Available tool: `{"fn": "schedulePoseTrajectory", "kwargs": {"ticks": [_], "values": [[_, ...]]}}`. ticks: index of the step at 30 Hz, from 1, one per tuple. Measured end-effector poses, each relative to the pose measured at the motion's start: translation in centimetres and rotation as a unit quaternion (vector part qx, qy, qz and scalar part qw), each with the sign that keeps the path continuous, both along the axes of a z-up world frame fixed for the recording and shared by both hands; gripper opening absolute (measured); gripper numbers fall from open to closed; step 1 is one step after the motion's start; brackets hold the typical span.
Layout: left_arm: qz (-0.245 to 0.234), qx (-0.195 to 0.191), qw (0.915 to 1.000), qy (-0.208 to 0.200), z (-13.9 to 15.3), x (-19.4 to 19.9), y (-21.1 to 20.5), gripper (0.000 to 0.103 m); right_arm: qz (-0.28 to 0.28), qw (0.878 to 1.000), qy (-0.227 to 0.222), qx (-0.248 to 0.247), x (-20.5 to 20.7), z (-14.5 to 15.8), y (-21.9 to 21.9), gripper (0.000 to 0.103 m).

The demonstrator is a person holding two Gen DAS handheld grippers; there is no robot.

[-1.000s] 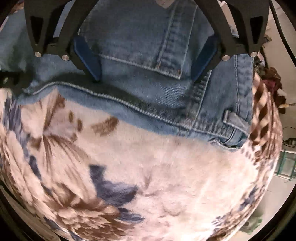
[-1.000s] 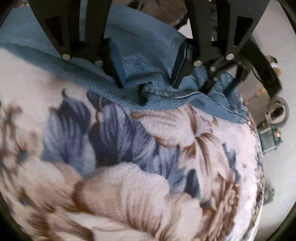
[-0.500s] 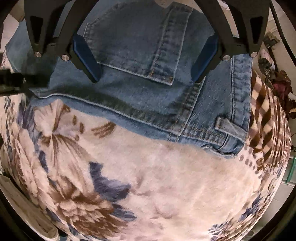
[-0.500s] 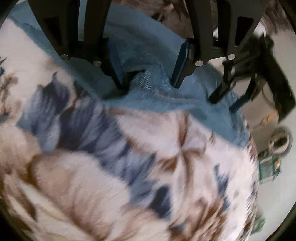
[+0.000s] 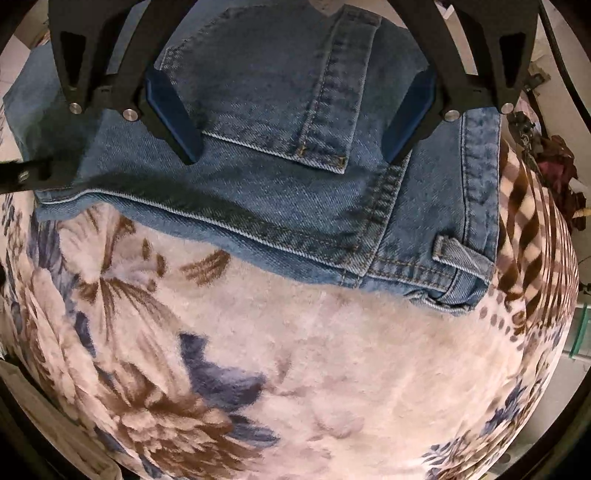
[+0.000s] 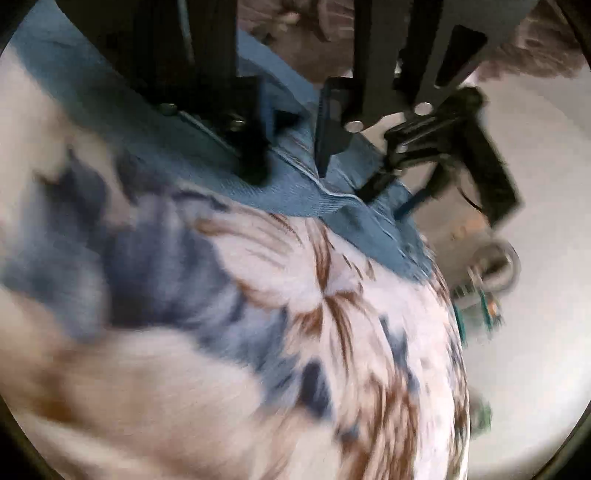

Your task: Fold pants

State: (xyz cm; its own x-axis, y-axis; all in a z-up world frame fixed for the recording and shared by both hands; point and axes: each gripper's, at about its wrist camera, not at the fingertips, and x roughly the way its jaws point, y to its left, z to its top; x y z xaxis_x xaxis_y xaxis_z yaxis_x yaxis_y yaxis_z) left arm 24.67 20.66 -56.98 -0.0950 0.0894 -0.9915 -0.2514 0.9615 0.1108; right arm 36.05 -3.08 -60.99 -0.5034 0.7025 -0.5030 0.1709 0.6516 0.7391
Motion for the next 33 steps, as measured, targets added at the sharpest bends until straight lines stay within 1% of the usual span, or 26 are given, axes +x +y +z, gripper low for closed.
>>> {"fn": "schedulePoseTrajectory", "kwargs": {"ticks": [2,3,5,6,8,9,10,11,13,15,16,18,19,20,21,22,23,24,25,26,28,29,31,32,33], "values": [[-0.001,0.002,1.0000,-0.004,0.1,0.6,0.0,0.101,-0.040,0.999,-0.008,-0.014,0.5,0.9,-1.8,0.016],[-0.002,0.005,1.0000,-0.004,0.0,0.9,0.0,0.101,-0.047,0.999,-0.016,-0.018,0.8,1.4,-2.5,0.015],[0.003,0.006,1.0000,-0.005,0.1,1.2,0.1,0.101,-0.058,0.998,-0.016,-0.015,0.8,1.6,-3.2,0.015],[0.006,0.005,1.0000,-0.006,0.2,1.2,0.0,0.101,-0.054,0.998,-0.013,-0.020,1.3,1.5,-3.1,0.016],[0.009,0.004,0.9999,-0.005,0.4,1.5,-0.1,0.101,-0.029,0.999,0.002,-0.029,1.6,0.8,-3.4,0.030],[0.009,0.005,0.9999,-0.007,0.5,1.6,-0.2,0.101,-0.010,0.999,0.001,-0.051,1.5,0.3,-2.9,0.038],[0.007,0.006,0.9999,-0.008,0.8,2.0,-0.3,0.101,-0.003,0.998,0.000,-0.055,1.5,0.5,-3.3,0.041],[0.003,0.008,0.9999,-0.010,0.9,2.4,-0.4,0.101,0.003,0.999,0.005,-0.048,1.3,0.2,-2.9,0.043],[-0.009,0.017,0.9997,-0.016,0.6,3.8,-0.4,0.101,0.004,0.999,0.020,-0.040,0.9,-0.5,-2.2,0.061],[-0.024,0.035,0.9989,-0.019,0.5,5.9,-0.5,0.101,0.022,0.999,0.020,-0.045,0.3,-1.1,-1.5,0.063],[-0.028,0.039,0.9987,-0.018,-0.1,6.7,-0.6,0.102,0.043,0.997,0.020,-0.060,0.0,-1.5,-0.9,0.063],[-0.025,0.039,0.9989,-0.009,-0.8,7.6,-0.5,0.102,0.070,0.995,0.016,-0.072,-0.1,-1.8,0.5,0.063],[-0.019,0.038,0.9991,-0.007,-0.8,8.0,-0.5,0.102,0.073,0.994,0.005,-0.077,0.0,-1.7,0.8,0.063],[-0.015,0.037,0.9992,-0.009,-0.6,8.1,-0.5,0.102,0.071,0.995,0.004,-0.076,0.0,-1.6,0.9,0.060],[-0.011,0.034,0.9993,-0.011,-0.4,8.3,-0.4,0.102,0.066,0.995,-0.003,-0.071,0.2,-1.4,1.2,0.037],[-0.008,0.031,0.9994,-0.013,-0.2,8.3,-0.3,0.102,0.064,0.996,-0.009,-0.065,0.4,-1.0,1.6,0.024],[-0.006,0.027,0.9995,-0.015,0.1,8.2,-0.3,0.102,0.066,0.996,-0.011,-0.055,0.4,-0.7,2.1,0.024],[-0.006,0.024,0.9996,-0.016,0.4,8.0,-0.1,0.102,0.080,0.995,-0.026,-0.058,0.5,-0.2,2.4,0.017],[-0.006,0.023,0.9996,-0.016,0.6,8.0,0.0,0.102,0.089,0.993,-0.039,-0.065,0.5,0.2,2.4,0.014],[-0.007,0.024,0.9996,-0.016,0.7,7.7,0.5,0.102,0.082,0.993,-0.044,-0.076,0.7,0.6,1.7,0.014],[-0.013,0.027,0.9994,-0.014,0.9,7.6,0.7,0.102,0.057,0.992,-0.044,-0.106,1.1,1.0,0.5,0.012],[-0.017,0.030,0.9994,-0.011,0.9,7.7,0.7,0.102,0.047,0.991,-0.052,-0.115,1.1,1.4,0.3,0.012],[-0.018,0.031,0.9993,-0.012,1.1,8.0,0.6,0.102,0.053,0.989,-0.066,-0.124,1.1,2.0,0.3,0.012],[-0.017,0.030,0.9993,-0.011,1.2,8.2,0.6,0.102,0.048,0.988,-0.065,-0.130,1.1,2.1,0.4,0.012],[-0.016,0.029,0.9994,-0.012,1.1,8.0,1.2,0.102,0.031,0.989,-0.051,-0.136,1.1,2.0,0.1,0.012]]}}
